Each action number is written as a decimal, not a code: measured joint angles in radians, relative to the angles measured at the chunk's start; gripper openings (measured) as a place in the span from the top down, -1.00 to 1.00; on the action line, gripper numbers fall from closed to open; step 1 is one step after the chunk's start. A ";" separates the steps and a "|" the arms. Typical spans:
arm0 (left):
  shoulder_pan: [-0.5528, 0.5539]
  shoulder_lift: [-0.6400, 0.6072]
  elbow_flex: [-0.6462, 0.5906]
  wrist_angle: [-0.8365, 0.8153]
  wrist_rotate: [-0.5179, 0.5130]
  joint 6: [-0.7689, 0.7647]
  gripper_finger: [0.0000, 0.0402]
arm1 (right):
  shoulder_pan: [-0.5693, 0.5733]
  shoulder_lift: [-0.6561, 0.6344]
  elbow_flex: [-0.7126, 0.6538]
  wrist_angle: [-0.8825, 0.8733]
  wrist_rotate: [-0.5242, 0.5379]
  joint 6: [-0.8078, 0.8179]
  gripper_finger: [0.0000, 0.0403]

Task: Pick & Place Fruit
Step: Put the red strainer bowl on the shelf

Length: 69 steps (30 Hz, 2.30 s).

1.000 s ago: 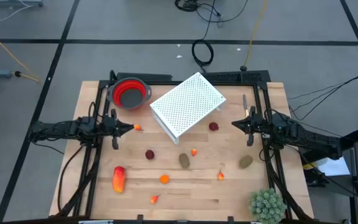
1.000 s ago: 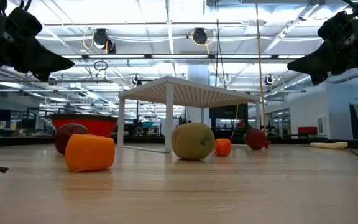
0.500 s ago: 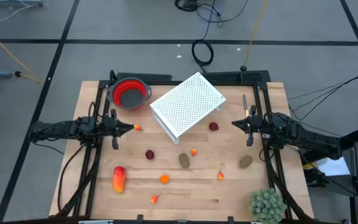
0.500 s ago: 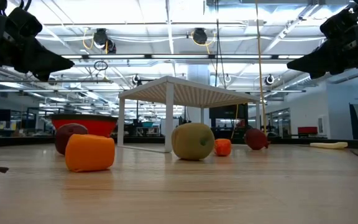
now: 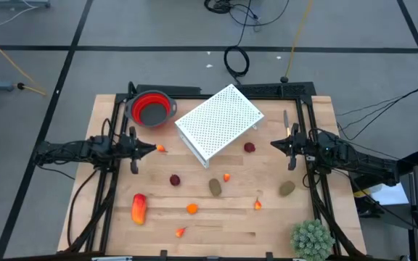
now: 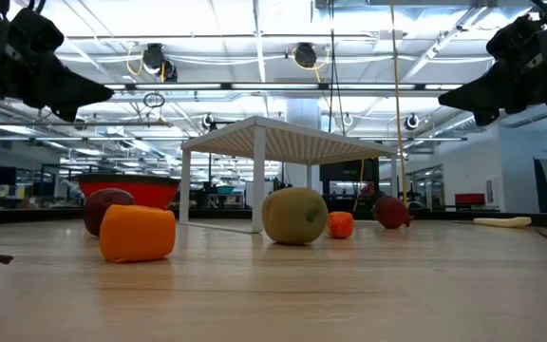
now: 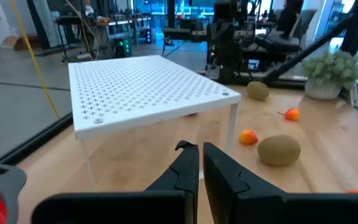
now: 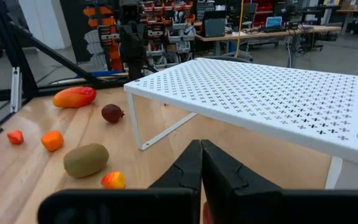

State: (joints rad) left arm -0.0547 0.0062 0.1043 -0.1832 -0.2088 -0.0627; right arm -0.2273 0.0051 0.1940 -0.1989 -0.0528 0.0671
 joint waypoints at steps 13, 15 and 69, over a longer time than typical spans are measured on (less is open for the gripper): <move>0.001 0.003 0.000 0.331 -0.315 -0.196 0.89 | 0.000 0.000 0.000 0.000 0.000 -0.046 1.00; 0.000 0.015 0.000 0.377 -0.340 -0.199 0.89 | 0.000 0.000 0.000 0.000 0.000 -0.092 1.00; 0.878 1.238 1.057 -0.868 -0.050 -0.450 0.89 | 0.000 0.000 0.000 0.001 0.008 -0.248 1.00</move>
State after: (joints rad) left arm 0.8237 1.2445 1.1614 -1.0508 -0.2589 -0.5131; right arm -0.2276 0.0050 0.1940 -0.1982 -0.0448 -0.1806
